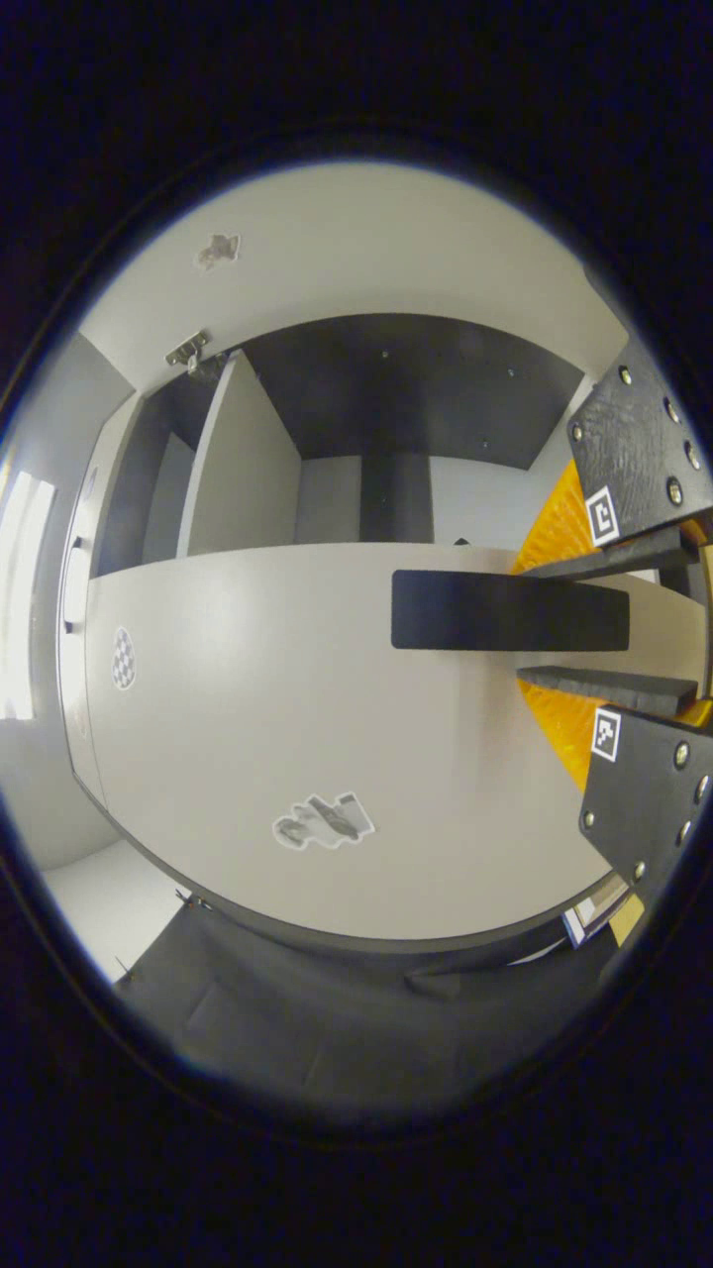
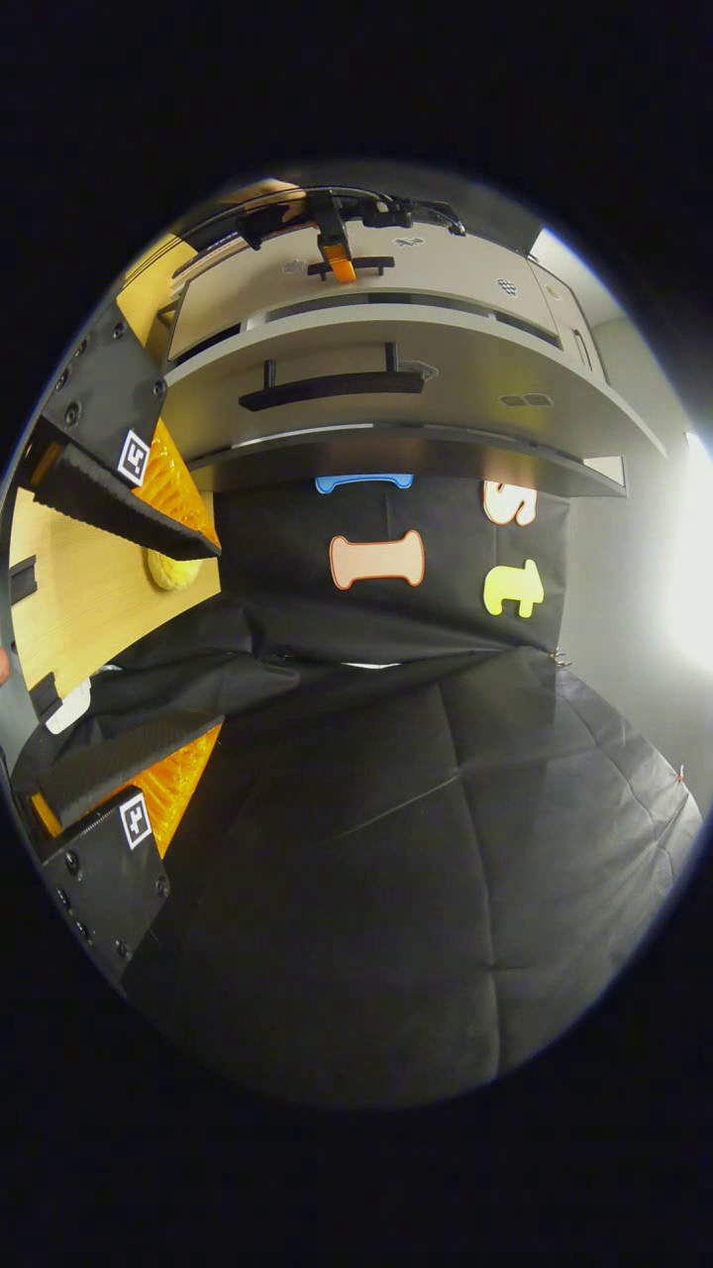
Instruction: Open the right door of the double-door shoe cabinet with the right hand, and open the left door with the left hand.
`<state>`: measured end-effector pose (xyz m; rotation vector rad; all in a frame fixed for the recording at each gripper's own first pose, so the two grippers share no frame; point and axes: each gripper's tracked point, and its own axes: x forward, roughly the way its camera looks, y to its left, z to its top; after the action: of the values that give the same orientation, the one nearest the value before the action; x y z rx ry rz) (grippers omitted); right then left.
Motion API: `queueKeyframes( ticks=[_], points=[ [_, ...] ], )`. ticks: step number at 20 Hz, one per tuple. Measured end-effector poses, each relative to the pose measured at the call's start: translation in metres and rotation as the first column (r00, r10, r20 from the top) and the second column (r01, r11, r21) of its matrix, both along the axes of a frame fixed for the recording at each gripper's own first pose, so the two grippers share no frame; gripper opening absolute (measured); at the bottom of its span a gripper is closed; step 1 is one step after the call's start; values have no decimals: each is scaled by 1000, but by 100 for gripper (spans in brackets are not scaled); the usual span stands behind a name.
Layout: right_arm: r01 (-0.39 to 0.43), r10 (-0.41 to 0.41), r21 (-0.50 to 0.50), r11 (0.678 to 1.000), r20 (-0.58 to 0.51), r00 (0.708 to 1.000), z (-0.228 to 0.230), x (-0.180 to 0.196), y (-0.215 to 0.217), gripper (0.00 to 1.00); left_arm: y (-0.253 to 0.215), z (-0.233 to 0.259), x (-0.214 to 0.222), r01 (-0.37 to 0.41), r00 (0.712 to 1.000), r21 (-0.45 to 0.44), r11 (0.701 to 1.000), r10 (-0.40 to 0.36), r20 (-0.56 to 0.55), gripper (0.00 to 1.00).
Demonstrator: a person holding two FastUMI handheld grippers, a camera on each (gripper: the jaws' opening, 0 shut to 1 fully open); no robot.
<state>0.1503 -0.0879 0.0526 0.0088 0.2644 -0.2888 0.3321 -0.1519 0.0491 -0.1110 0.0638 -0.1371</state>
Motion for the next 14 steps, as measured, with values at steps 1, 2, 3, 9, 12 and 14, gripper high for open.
queueKeyframes(
  ticks=[1,2,3,9,12,14],
  points=[
    [0,0,-3,1000,-1,1000,0,-1,-1,92,-2,-3,-1,5,1000,11,1000,-5,-3,39],
    [-3,3,-4,1000,-1,1000,1,-1,-1,92,-6,1,-2,14,1000,15,1000,-14,0,37],
    [-6,6,-5,1000,0,1000,1,-1,-1,92,-7,0,-2,13,1000,32,999,-13,-5,34],
    [-40,41,-32,999,1,999,5,-1,-3,95,-4,-2,-8,2,999,48,999,0,-47,17],
    [-70,71,-20,997,21,997,8,2,1,93,-3,3,-15,13,998,37,999,-11,-54,16],
    [-97,97,-18,995,49,994,13,7,5,93,-3,5,-15,12,998,44,999,-10,-54,14]
  ],
)
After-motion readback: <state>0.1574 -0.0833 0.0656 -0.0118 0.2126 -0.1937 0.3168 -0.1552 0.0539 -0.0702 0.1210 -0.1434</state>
